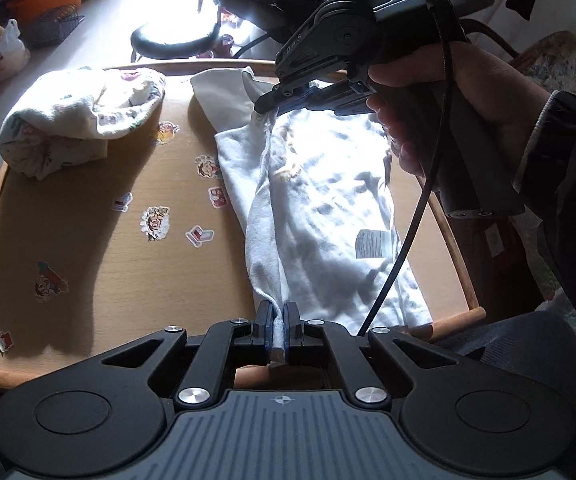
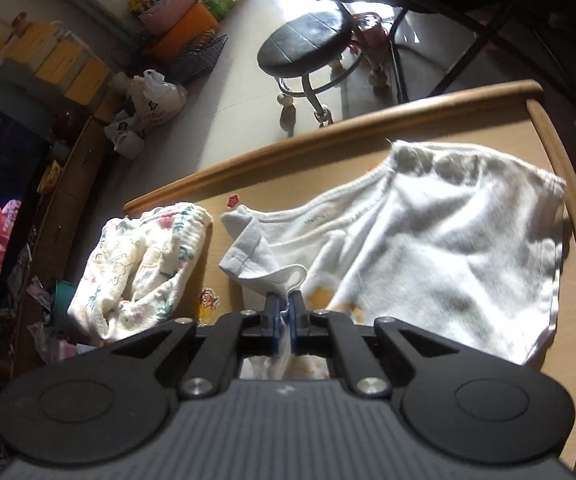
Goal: Fold clothes
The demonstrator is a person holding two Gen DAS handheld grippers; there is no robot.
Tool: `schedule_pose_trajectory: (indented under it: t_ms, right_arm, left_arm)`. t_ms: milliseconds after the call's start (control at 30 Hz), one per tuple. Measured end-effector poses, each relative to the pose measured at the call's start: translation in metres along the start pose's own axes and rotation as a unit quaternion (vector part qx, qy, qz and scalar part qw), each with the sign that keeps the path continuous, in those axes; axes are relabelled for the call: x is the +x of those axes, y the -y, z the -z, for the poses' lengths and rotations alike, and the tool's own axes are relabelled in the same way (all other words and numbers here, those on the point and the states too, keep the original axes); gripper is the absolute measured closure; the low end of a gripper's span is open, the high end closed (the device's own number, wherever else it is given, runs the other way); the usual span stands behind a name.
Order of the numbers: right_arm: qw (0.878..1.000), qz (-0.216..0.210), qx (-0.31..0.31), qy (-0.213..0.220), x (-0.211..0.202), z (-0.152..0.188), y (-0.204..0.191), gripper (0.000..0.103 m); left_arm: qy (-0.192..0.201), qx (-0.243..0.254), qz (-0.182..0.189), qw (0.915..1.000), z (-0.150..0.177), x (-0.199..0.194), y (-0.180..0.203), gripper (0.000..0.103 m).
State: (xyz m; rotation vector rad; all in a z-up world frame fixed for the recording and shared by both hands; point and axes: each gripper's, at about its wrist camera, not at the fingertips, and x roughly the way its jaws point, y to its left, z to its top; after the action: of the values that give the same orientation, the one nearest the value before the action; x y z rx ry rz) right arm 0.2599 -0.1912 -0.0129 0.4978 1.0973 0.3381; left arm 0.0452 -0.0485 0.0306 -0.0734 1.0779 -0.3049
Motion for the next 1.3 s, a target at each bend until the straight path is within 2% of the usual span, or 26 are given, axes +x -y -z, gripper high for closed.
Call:
schedule_pose_trajectory:
  t_ms: [100, 167, 433, 533, 667, 800, 1000, 1200, 1300]
  right_arm:
    - [0.999, -0.011, 0.034, -0.002, 0.004, 0.006, 0.016, 0.097]
    - [0.999, -0.005, 0.040, 0.009, 0.002, 0.008, 0.019, 0.096]
    - [0.999, 0.040, -0.023, 0.020, -0.005, 0.014, 0.009, 0.095]
    - [0.998, 0.042, -0.034, 0.029, -0.013, 0.016, 0.007, 0.095]
    - [0.998, 0.033, -0.037, 0.050, -0.034, 0.019, 0.010, 0.093]
    - [0.996, 0.028, -0.039, 0.069, -0.057, 0.026, 0.014, 0.086]
    - [0.997, 0.014, -0.071, 0.036, -0.071, 0.062, 0.008, 0.086]
    - [0.995, -0.002, -0.095, -0.025, -0.061, 0.125, -0.006, 0.086]
    - [0.992, -0.023, -0.124, -0.032, -0.057, 0.153, -0.017, 0.086]
  left_arm:
    - [-0.012, 0.007, -0.003, 0.9999, 0.004, 0.005, 0.003, 0.098]
    - [-0.016, 0.011, -0.006, 0.9998, 0.006, 0.007, 0.005, 0.098]
    - [-0.023, 0.038, -0.007, 0.9990, 0.011, 0.011, 0.019, 0.098]
    - [-0.015, 0.037, -0.009, 0.9992, 0.008, 0.007, 0.018, 0.098]
    - [-0.001, 0.039, -0.024, 0.9990, 0.002, -0.002, 0.010, 0.098]
    - [0.010, 0.055, -0.059, 0.9967, -0.007, -0.010, 0.000, 0.098]
    - [0.013, 0.080, -0.089, 0.9928, -0.020, -0.024, -0.012, 0.098]
    - [0.009, 0.139, -0.096, 0.9855, -0.017, -0.032, 0.008, 0.098]
    - [0.000, 0.158, -0.088, 0.9835, -0.013, -0.029, 0.020, 0.097]
